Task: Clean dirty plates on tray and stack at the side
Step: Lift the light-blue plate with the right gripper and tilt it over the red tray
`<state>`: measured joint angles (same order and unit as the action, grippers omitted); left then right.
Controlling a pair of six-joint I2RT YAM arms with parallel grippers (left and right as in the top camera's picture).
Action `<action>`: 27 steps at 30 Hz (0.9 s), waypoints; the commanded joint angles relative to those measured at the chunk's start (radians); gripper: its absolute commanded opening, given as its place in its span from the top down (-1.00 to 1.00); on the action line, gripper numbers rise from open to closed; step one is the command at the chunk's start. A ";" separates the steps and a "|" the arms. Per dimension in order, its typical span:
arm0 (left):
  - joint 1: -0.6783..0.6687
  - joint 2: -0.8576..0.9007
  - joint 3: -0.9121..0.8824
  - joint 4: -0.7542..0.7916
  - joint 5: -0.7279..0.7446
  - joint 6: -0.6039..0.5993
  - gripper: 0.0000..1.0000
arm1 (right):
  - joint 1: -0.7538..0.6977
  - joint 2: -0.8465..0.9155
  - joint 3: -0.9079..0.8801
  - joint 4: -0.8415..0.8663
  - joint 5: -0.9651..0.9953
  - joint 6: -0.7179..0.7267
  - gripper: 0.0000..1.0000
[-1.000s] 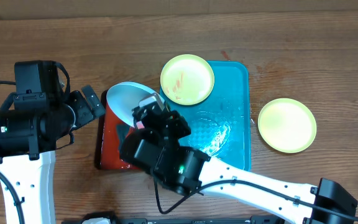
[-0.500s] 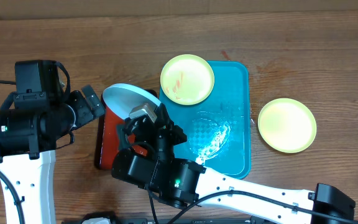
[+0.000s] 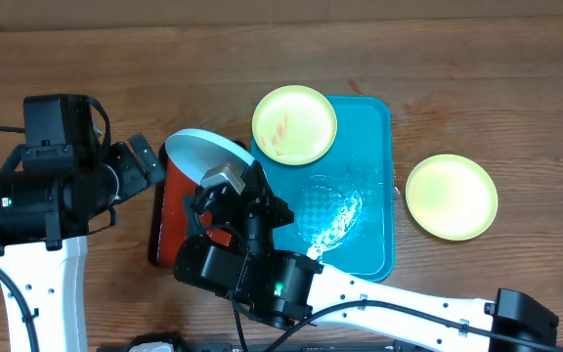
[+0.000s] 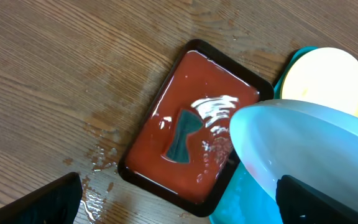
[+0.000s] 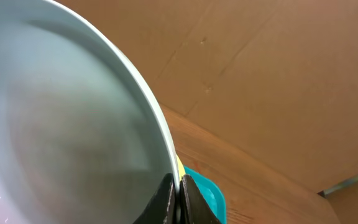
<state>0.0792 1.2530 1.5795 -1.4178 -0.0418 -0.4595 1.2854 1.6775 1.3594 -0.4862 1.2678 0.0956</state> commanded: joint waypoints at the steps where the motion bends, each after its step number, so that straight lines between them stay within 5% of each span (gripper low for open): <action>1: 0.001 0.003 0.019 0.000 -0.020 0.011 -1.00 | 0.010 -0.008 0.022 0.011 0.033 0.000 0.92; 27: 0.001 0.003 0.019 0.000 -0.020 0.011 -0.99 | 0.011 -0.008 0.022 0.058 -0.017 -0.014 0.92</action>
<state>0.0792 1.2530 1.5795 -1.4178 -0.0422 -0.4595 1.2896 1.6775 1.3594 -0.4355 1.2621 0.0685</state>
